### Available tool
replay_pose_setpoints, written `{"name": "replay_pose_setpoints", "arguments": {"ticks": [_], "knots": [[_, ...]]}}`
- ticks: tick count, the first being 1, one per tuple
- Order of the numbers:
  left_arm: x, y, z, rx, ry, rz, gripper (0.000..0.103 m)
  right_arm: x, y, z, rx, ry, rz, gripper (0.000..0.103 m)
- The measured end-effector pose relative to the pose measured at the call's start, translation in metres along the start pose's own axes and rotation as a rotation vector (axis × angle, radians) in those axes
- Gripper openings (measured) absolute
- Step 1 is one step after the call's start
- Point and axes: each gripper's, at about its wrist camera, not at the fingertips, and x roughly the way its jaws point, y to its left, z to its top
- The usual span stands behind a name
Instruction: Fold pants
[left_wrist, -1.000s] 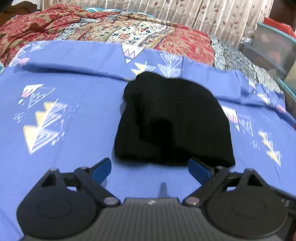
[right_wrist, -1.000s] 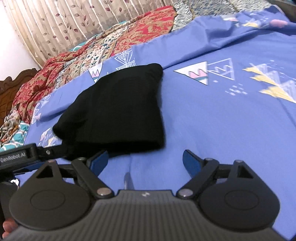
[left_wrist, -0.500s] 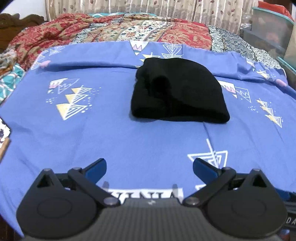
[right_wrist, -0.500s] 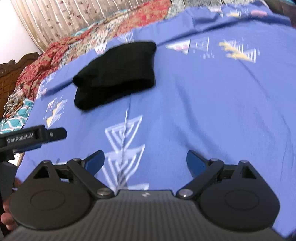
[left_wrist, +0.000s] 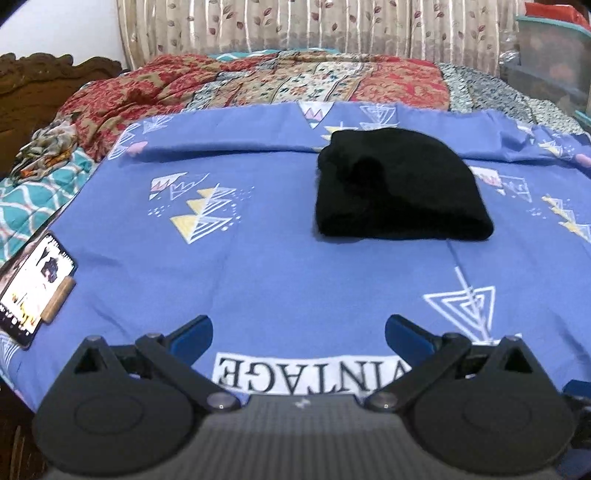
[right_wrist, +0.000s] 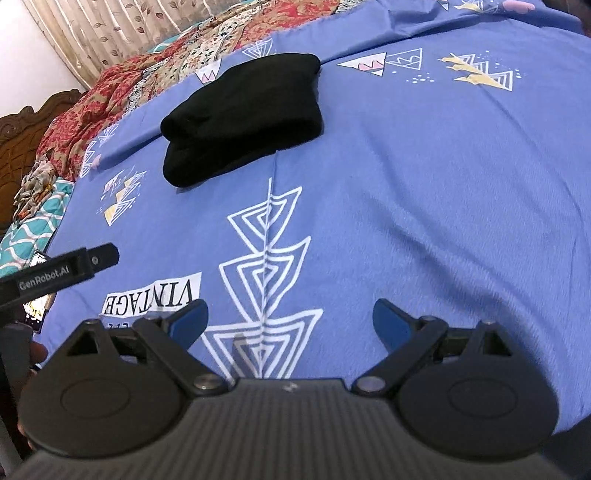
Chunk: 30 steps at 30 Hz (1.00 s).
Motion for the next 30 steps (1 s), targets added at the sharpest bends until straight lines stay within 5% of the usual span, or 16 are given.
{"name": "replay_pose_setpoints", "arguments": {"ticks": [13,20,30], "knots": [[0.004,0.005,-0.011,-0.003,0.049,0.055,0.103,-0.009,0.011,-0.008,-0.047,-0.024,0.005,0.098],[0.0,0.004,-0.009,0.041,0.007,0.137,0.103,-0.009,0.013,-0.009,-0.057,-0.017,0.012,0.098],[-0.002,0.004,-0.006,0.102,-0.019,0.152,0.103,-0.011,0.012,-0.006,-0.044,-0.014,0.029,0.098]]}}
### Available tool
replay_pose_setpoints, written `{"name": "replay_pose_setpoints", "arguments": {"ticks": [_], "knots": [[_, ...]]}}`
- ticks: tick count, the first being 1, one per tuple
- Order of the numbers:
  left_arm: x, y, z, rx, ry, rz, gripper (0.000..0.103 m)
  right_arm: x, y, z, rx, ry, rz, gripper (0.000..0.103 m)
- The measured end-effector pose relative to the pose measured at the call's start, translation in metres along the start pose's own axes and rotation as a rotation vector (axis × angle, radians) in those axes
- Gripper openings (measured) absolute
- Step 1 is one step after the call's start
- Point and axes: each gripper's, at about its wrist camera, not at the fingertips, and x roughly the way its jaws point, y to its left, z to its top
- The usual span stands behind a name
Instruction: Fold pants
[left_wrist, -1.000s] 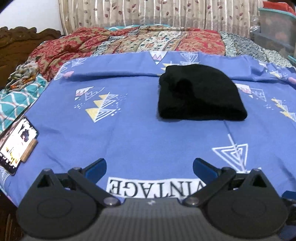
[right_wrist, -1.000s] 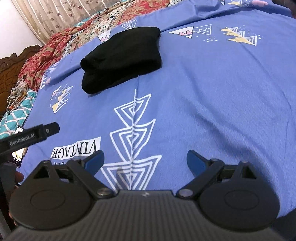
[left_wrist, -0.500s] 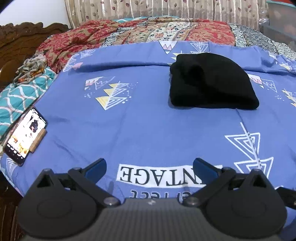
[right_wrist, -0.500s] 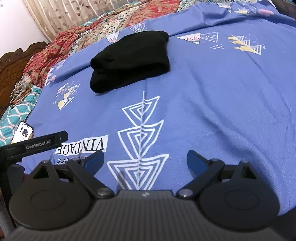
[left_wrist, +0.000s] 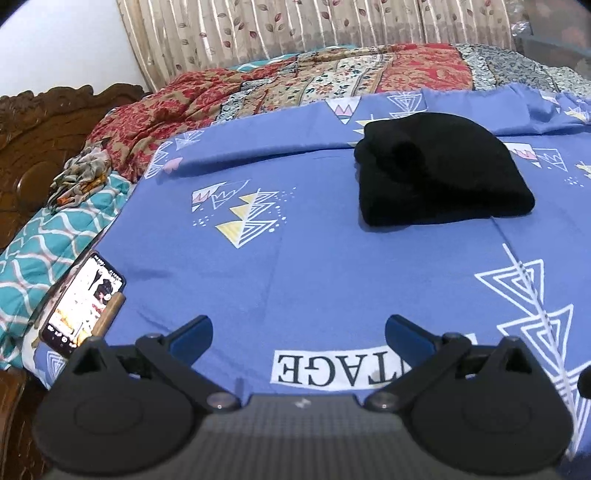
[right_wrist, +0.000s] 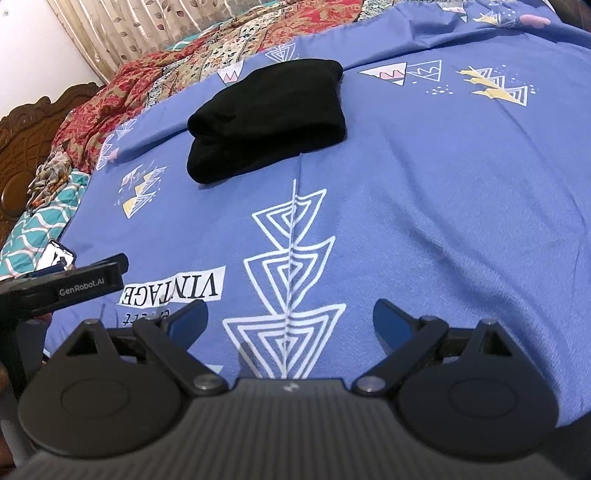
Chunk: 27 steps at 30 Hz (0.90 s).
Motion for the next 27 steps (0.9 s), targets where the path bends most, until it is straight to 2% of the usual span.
{"name": "replay_pose_setpoints", "arguments": {"ticks": [7,15,27], "knots": [[-0.006,-0.003,0.005,0.023,-0.016,0.006,0.103,-0.005,0.0,0.001,0.012,-0.01,0.008,0.098],[-0.008,0.0,0.012,-0.001,0.061,-0.065,0.103,-0.009,-0.001,0.004,0.033,-0.019,0.015,0.098],[-0.007,0.001,0.01,0.019,0.082,-0.006,0.103,-0.018,-0.002,0.007,0.05,-0.035,0.041,0.098]]}}
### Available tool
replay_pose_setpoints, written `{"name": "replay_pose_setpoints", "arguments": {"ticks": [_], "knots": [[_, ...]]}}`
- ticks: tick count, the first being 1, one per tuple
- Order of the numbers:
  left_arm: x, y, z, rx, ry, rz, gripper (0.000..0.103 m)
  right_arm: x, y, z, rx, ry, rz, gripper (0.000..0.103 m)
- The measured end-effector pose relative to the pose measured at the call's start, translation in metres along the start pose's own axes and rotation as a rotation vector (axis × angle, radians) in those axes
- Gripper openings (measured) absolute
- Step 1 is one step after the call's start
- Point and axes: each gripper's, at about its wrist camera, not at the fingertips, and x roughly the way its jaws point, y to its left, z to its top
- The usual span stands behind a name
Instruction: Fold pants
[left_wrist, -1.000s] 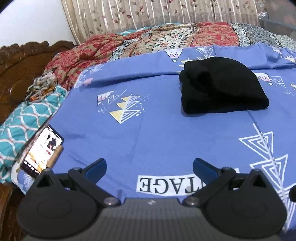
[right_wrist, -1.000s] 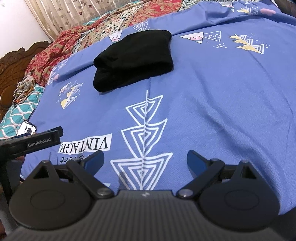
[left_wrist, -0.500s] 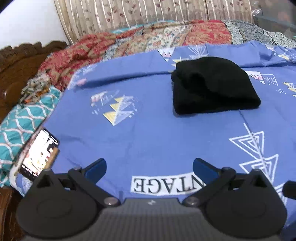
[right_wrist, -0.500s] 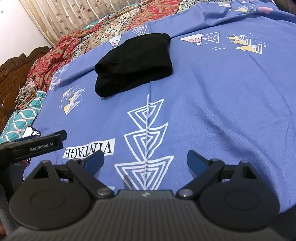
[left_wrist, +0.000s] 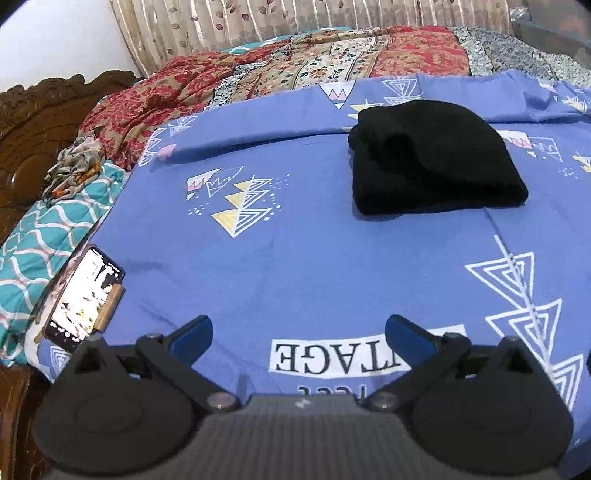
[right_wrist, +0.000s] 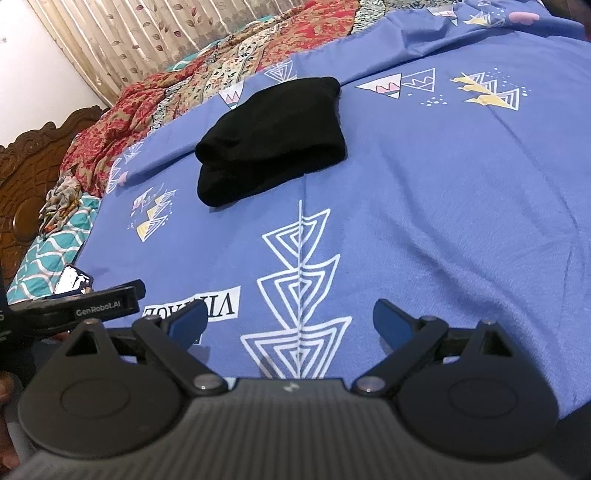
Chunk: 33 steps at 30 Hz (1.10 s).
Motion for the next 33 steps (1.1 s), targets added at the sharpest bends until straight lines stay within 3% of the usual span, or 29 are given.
{"name": "replay_pose_setpoints", "arguments": {"ticks": [12,22,33], "knots": [[0.011,0.003,-0.013,0.019,0.067,0.002,0.103,0.006,-0.002,-0.003,0.02,0.038,0.009,0.098],[0.02,0.003,-0.018,-0.008,0.156,-0.058,0.103,0.007,-0.005,-0.002,0.023,0.052,0.008,0.098],[0.025,-0.001,-0.024,-0.005,0.201,-0.067,0.103,0.011,-0.01,-0.004,0.041,0.074,0.011,0.098]]}}
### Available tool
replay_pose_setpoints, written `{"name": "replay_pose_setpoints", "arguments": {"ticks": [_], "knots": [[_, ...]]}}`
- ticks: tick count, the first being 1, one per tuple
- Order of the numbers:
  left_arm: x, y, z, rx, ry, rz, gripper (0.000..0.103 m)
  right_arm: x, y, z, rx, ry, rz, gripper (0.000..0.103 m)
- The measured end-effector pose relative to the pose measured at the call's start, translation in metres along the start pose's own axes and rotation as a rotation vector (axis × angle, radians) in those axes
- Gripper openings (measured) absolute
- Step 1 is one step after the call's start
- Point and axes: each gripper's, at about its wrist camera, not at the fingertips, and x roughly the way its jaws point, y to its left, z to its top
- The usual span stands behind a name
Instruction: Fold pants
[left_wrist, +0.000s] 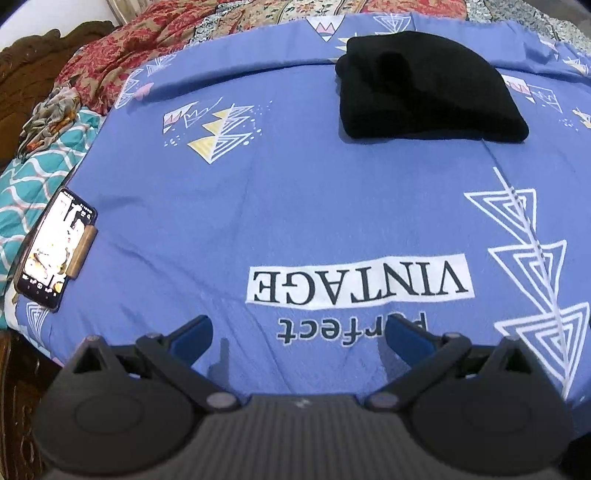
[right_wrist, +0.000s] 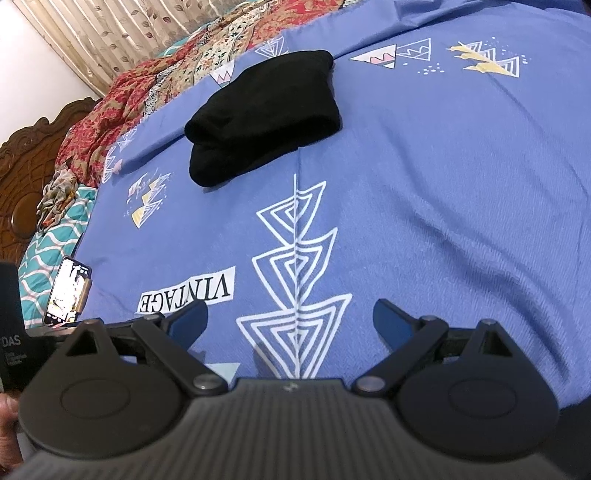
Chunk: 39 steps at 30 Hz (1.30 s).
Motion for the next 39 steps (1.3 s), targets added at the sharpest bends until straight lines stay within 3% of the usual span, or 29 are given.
{"name": "replay_pose_setpoints", "arguments": {"ticks": [39], "knots": [[0.0101,-0.0039,-0.0049,0.006,0.051,0.017,0.103,-0.0002,0.0018,-0.0025,-0.009,-0.009,-0.01,0.098]]}}
